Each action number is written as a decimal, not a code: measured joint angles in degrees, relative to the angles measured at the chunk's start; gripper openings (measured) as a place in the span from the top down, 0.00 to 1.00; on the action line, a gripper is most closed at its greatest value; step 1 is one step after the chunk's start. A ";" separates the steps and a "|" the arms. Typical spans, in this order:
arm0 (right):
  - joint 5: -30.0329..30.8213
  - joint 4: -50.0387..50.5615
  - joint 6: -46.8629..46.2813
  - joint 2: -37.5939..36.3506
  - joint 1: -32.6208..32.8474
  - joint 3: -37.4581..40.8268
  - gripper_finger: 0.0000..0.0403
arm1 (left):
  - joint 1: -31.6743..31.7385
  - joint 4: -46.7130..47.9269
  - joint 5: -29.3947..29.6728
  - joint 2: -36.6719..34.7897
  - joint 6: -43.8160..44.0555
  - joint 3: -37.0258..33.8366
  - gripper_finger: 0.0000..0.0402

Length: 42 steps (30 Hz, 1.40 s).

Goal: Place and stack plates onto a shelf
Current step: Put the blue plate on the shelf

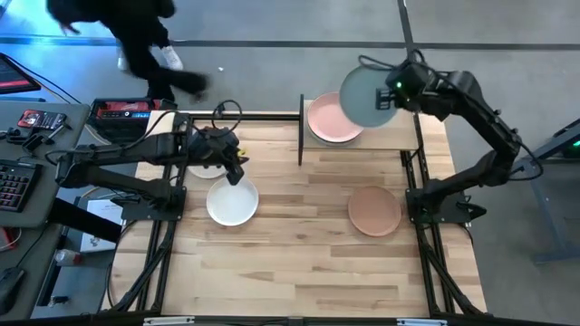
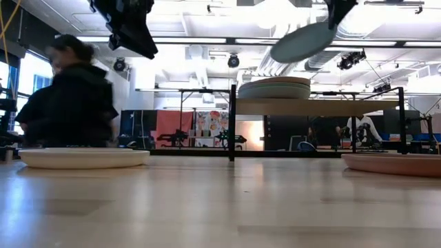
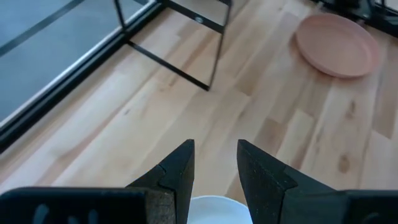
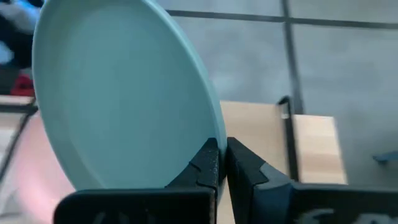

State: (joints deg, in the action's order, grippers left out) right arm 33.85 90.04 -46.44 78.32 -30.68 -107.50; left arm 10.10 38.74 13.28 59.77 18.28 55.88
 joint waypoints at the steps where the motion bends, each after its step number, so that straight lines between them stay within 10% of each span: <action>1: -0.04 -0.02 0.94 0.00 -1.58 0.02 1.00 | 0.54 0.00 0.00 0.00 -0.02 0.00 0.72; 16: -2.80 -0.02 10.94 0.00 -16.26 0.02 1.00 | 7.17 -0.03 0.00 0.00 -0.04 0.00 0.72; 32: -5.06 -0.07 3.17 -3.16 -16.96 17.72 1.00 | 10.33 -0.03 -0.24 0.00 -1.00 0.00 0.72; 42: -2.29 -0.14 -0.26 -8.05 -16.98 14.32 1.00 | 10.63 -0.02 -0.26 0.00 -3.01 0.00 0.72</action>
State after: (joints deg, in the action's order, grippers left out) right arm 31.55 89.90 -46.71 70.28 -47.66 -93.18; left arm 20.73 38.72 13.02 59.77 15.27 55.88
